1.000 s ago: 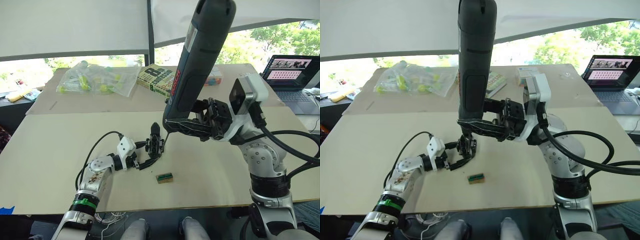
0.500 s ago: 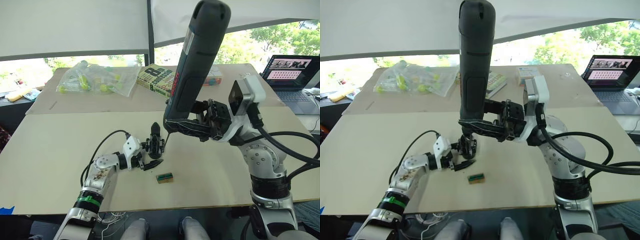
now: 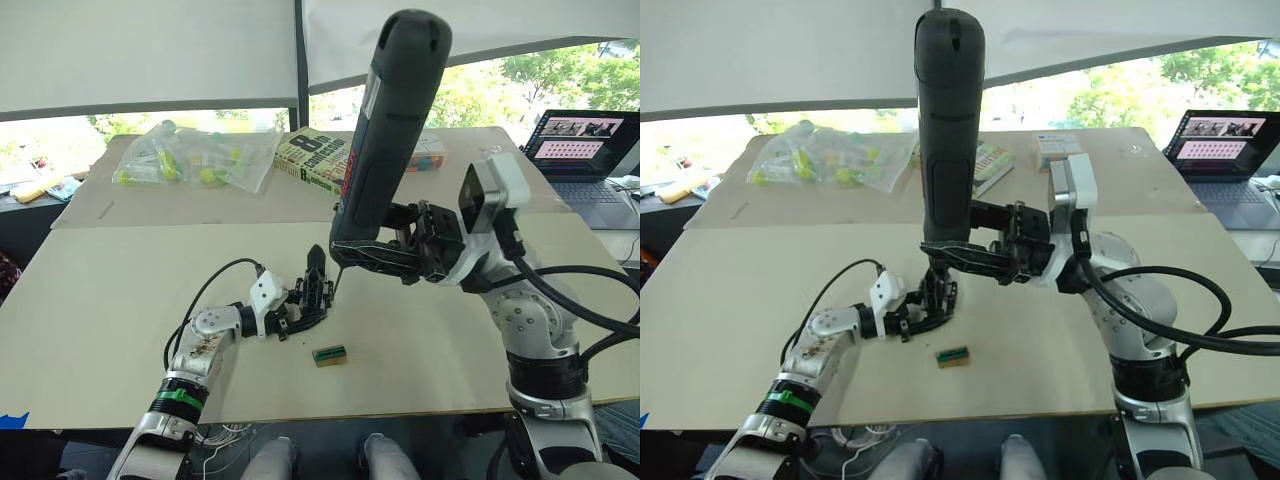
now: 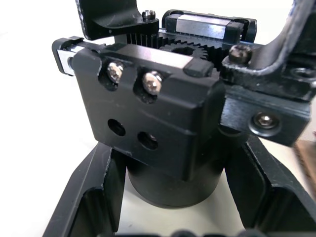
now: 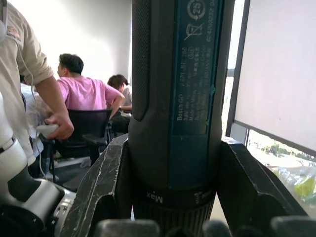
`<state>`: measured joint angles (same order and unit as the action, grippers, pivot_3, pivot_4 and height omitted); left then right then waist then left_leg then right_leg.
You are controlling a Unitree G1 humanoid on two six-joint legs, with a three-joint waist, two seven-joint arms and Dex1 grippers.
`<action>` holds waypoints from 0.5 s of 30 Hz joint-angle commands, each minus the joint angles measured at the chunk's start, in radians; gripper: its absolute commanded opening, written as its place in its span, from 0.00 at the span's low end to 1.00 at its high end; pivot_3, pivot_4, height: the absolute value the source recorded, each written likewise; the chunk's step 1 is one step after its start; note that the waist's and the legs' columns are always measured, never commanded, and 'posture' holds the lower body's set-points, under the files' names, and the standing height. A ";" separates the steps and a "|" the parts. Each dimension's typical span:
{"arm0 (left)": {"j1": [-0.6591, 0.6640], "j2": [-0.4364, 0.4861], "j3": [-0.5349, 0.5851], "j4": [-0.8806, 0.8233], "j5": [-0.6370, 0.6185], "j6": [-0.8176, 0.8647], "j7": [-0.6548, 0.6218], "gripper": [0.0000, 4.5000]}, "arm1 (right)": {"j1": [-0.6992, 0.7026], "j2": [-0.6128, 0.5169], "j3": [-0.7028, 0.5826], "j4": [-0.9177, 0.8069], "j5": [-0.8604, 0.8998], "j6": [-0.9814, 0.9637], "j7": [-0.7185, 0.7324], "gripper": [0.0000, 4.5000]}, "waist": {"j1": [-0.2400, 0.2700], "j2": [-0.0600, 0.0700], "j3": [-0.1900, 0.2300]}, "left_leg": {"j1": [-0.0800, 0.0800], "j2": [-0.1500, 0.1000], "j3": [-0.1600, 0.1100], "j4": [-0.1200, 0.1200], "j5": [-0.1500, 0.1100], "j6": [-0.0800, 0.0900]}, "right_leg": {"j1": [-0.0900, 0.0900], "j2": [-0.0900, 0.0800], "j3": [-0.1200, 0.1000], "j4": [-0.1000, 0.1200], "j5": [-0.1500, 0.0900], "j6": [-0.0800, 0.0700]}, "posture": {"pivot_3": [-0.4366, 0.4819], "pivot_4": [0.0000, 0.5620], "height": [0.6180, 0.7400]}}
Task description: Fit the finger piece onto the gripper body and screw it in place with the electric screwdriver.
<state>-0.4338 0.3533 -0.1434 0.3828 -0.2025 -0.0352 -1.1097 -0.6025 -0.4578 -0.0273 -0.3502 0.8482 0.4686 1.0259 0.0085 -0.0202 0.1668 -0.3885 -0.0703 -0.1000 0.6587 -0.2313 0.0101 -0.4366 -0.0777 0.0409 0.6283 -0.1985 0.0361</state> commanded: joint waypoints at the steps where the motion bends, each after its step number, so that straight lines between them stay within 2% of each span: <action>1: -0.027 0.012 -0.009 0.034 -0.022 -0.061 -0.093 0.52 | 0.000 -0.021 -0.042 -0.049 0.045 0.003 0.011 0.43 | -0.003 0.000 0.000 | 0.000 0.000 0.000 0.000 0.000 0.000 | 0.000 0.000 0.000 0.000 0.000 0.000 | 0.48 0.27 1.00; 6: -0.063 0.017 -0.006 0.128 -0.009 -0.147 -0.163 0.52 | 0.022 -0.052 -0.047 -0.061 0.052 0.010 0.022 0.43 | -0.008 0.000 0.000 | -0.001 0.000 0.000 0.000 0.000 0.000 | -0.001 0.000 0.000 0.000 0.000 0.000 | 0.48 0.27 1.00; 11: -0.079 0.002 0.012 0.181 -0.011 -0.160 -0.147 0.52 | 0.029 -0.058 -0.049 -0.070 0.055 0.014 0.015 0.43 | -0.012 0.000 0.000 | 0.000 0.000 0.000 0.000 0.000 0.000 | 0.000 0.000 0.000 0.000 0.000 0.000 | 0.48 0.27 1.00; 15: -0.060 0.000 0.025 0.173 -0.011 -0.171 -0.128 0.94 | 0.031 -0.061 -0.052 -0.073 0.057 0.016 0.012 0.43 | -0.012 0.000 0.000 | -0.001 0.000 0.000 0.001 0.000 0.000 | 0.000 0.000 0.000 0.001 0.000 0.000 | 0.48 0.27 1.00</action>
<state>-0.5042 0.3555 -0.1336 0.5636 -0.2039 -0.1972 -1.2540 -0.5644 -0.5110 -0.0431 -0.3805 0.8683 0.4910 1.0399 -0.0039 -0.0205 0.1670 -0.3890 -0.0702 -0.1000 0.6596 -0.2315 0.0104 -0.4370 -0.0777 0.0410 0.6290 -0.1982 0.0365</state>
